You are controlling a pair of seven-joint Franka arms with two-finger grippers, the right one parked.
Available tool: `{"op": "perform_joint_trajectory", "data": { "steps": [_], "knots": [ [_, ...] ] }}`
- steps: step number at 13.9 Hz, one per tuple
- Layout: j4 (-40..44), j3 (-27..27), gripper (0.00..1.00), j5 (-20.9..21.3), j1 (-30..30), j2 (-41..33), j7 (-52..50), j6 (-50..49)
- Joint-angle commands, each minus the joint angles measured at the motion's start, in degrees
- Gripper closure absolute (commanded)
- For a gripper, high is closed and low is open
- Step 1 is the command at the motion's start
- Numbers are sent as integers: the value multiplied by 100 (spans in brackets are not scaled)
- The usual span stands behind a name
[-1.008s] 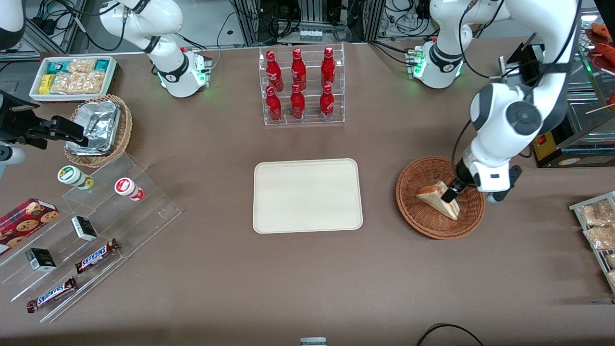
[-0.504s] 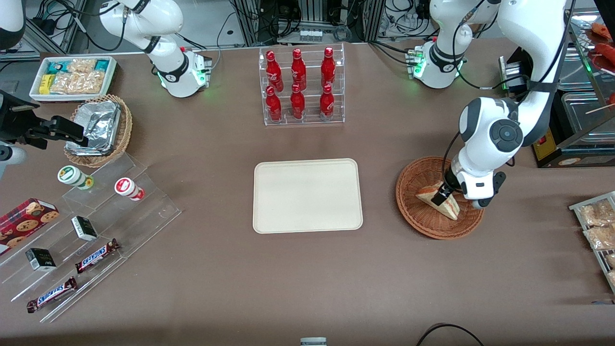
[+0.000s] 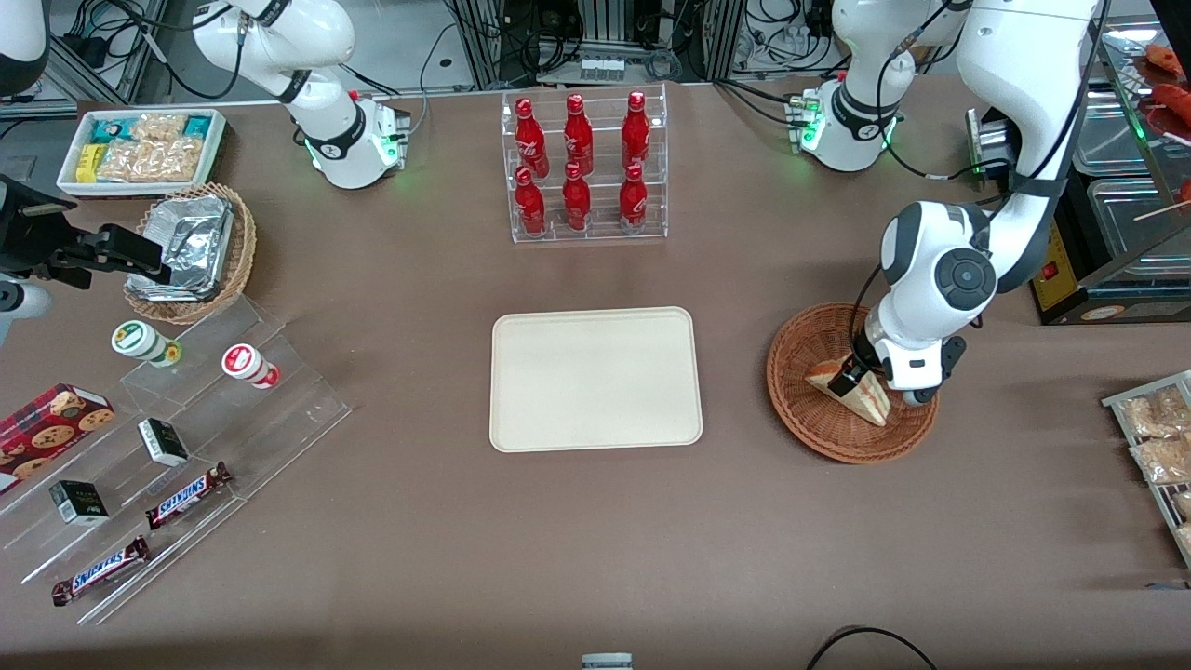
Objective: Place sandwich from basket to tray
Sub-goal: 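Close the left gripper on the wrapped sandwich and lift it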
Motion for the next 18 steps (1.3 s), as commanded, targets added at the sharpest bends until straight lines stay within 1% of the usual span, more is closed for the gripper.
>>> {"op": "perform_joint_trajectory", "data": {
  "steps": [1, 2, 5, 6, 8, 9, 10, 11, 13, 16, 18],
  "knots": [
    [-39, -26, 71, 50, 29, 45, -208, 201],
    [-39, -26, 100, 50, 29, 45, -217, 192],
    [40, -17, 100, 50, 37, -138, -226, 44],
    [118, -17, 100, 67, 46, -270, -191, -210],
    [678, 0, 100, 76, 37, -359, -165, -1007],
    [1090, 1, 100, 163, -6, -359, -156, -1586],
    [1495, -34, 100, 382, -50, -350, -199, -2123],
    [1864, -61, 100, 480, -146, -333, -217, -2546],
    [2550, -87, 100, 489, -602, -237, -217, -3049],
    [3298, -87, 100, 332, -1340, 44, -314, -3069],
    [3572, -87, 100, 322, -1876, 325, -279, -3042]
  ]
}}
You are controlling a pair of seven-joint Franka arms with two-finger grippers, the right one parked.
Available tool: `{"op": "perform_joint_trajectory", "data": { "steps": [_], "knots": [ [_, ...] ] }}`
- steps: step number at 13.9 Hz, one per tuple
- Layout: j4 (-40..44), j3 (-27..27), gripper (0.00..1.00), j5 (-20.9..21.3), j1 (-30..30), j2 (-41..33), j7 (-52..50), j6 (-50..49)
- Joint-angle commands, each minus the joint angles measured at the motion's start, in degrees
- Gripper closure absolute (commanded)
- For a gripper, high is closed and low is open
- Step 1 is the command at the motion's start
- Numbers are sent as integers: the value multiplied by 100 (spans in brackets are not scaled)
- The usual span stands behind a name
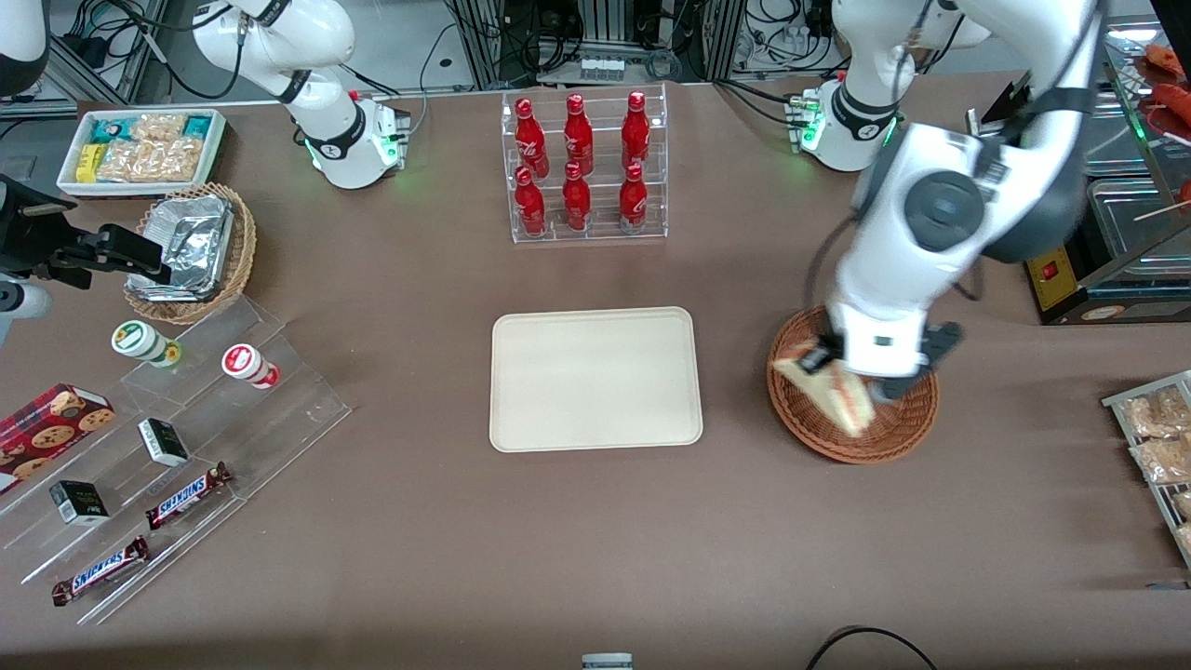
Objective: Place sandwich from basket to tray
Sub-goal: 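Carry the sandwich with the left gripper over the white tray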
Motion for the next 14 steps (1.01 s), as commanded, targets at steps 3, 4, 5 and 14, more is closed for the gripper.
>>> {"op": "perform_joint_trajectory", "data": {
  "steps": [3, 4, 5, 14],
  "knots": [
    [958, 48, 100, 40, -1142, 1128, 16, -103],
    [1195, 48, 100, 40, -1318, 1392, 34, -103],
    [1371, 48, 100, 58, -1493, 1612, 60, -103],
    [1584, 75, 100, 391, -2418, 2571, 1132, 732]
  ]
}}
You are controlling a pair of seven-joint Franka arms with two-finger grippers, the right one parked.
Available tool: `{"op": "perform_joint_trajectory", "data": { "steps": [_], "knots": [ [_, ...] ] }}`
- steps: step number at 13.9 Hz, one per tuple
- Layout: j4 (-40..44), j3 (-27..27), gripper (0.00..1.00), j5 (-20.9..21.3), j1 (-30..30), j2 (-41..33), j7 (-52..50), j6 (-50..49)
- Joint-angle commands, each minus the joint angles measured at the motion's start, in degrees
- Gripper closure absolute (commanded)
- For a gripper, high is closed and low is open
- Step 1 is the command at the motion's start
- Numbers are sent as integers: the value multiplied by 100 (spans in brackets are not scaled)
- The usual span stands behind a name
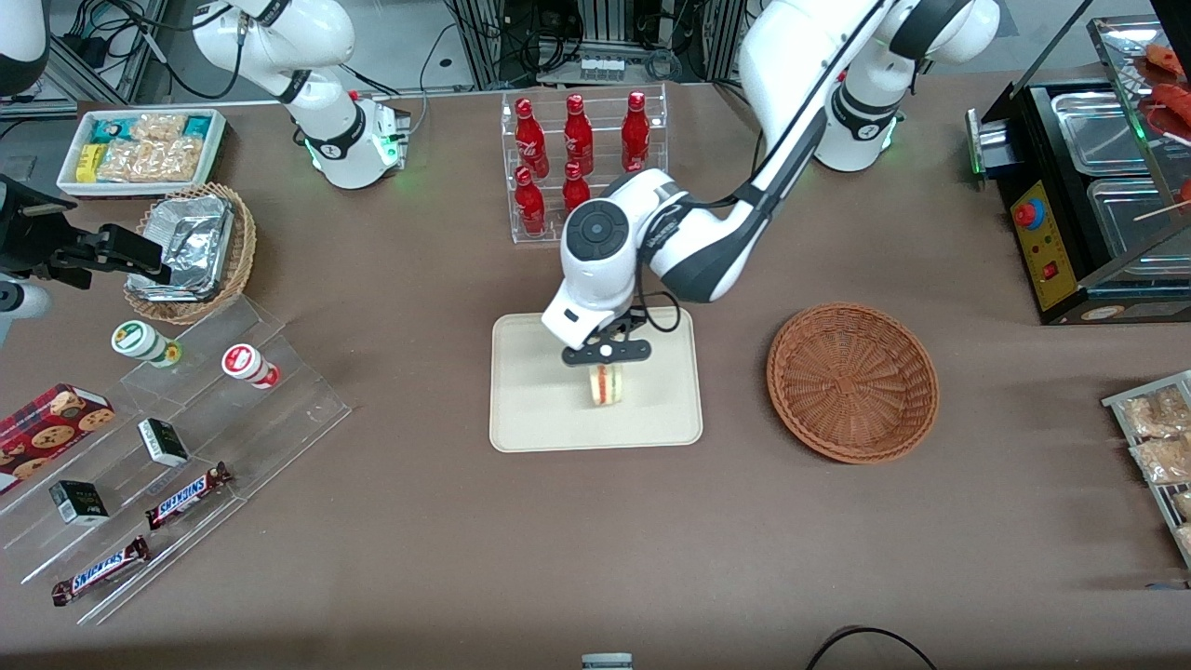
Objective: Place sandwich from basket to tray
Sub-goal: 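Lower the sandwich onto the tray and open the left gripper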
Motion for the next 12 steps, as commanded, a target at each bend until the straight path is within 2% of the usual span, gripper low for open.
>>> {"op": "perform_joint_trajectory", "data": {
  "steps": [1, 12],
  "knots": [
    [216, 77, 100, 251, -178, 296, 111, 56],
    [243, 77, 100, 261, -327, 842, 6, 574]
  ]
}}
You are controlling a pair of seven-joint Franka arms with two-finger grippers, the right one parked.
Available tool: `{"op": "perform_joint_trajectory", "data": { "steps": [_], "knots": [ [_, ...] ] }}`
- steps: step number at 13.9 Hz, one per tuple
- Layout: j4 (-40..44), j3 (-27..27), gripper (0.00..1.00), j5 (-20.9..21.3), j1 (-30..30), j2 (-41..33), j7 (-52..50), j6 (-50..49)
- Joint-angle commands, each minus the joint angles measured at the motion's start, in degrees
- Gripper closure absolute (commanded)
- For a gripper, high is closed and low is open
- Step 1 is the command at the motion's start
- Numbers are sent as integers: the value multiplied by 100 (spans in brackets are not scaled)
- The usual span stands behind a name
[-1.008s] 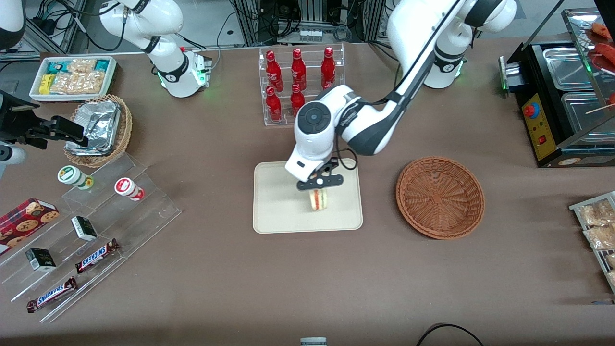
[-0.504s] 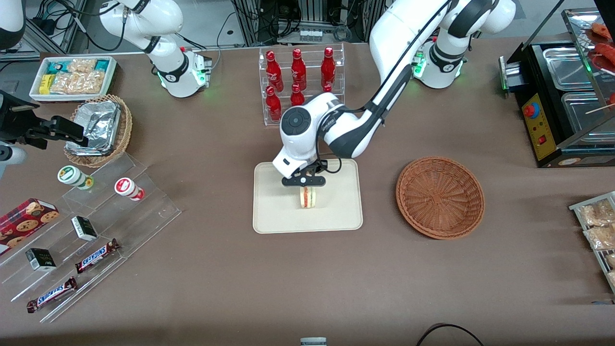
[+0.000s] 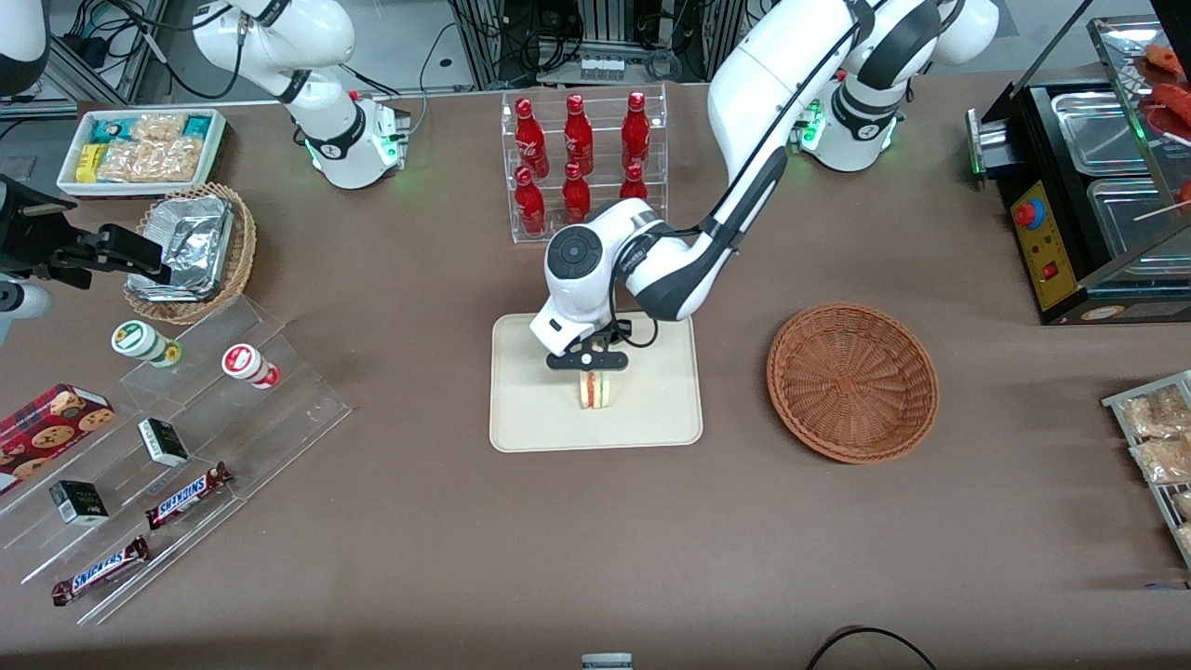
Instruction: Place sandwich from basket to tray
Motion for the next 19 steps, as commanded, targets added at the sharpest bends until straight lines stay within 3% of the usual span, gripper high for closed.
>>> {"op": "perform_joint_trajectory", "data": {
  "steps": [1, 2, 3, 8, 15, 19],
  "knots": [
    [181, 69, 100, 62, -161, 169, -23, 51],
    [172, 69, 57, 54, -161, 169, -23, 42],
    [172, 69, 1, 80, -161, 161, -5, 33],
    [181, 104, 0, 89, -126, -181, -14, -413],
    [111, 122, 0, 71, 304, -1850, -23, -2055],
    [-73, 113, 0, 28, 1024, -2720, 126, -2989]
  ]
}}
